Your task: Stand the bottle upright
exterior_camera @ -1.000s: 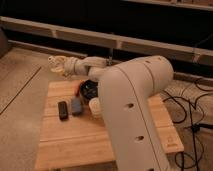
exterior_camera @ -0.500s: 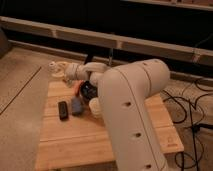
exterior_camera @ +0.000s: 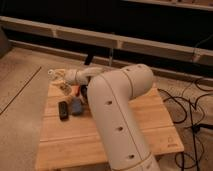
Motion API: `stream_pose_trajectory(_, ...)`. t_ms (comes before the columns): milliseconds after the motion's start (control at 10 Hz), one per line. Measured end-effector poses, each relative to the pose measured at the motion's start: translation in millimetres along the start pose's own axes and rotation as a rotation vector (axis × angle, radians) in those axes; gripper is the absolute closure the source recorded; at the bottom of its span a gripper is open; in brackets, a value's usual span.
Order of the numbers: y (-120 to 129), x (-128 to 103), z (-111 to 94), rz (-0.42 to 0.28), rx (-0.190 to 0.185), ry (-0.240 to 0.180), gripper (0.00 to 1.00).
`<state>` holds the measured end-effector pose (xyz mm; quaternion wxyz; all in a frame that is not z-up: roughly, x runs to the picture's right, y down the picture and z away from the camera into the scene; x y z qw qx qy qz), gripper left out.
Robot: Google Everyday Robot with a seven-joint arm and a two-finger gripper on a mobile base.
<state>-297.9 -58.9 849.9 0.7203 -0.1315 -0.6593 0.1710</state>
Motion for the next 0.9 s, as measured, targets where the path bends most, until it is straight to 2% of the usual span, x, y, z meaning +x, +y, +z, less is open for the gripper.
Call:
stream_pose_trajectory(100, 1, 6, 1, 0.011, -0.021, -0.030, 0.99)
stream_pose_trajectory(200, 1, 12, 1, 0.020, -0.035, -0.053, 0.95)
stream_pose_trajectory(400, -4, 22, -1, 0.042, -0.053, -0.099, 0.71)
stream_pose_trajectory(700, -11, 33, -5, 0.066, -0.059, -0.121, 0.36)
stream_pose_trajectory(900, -12, 35, -4, 0.072, -0.063, -0.121, 0.26)
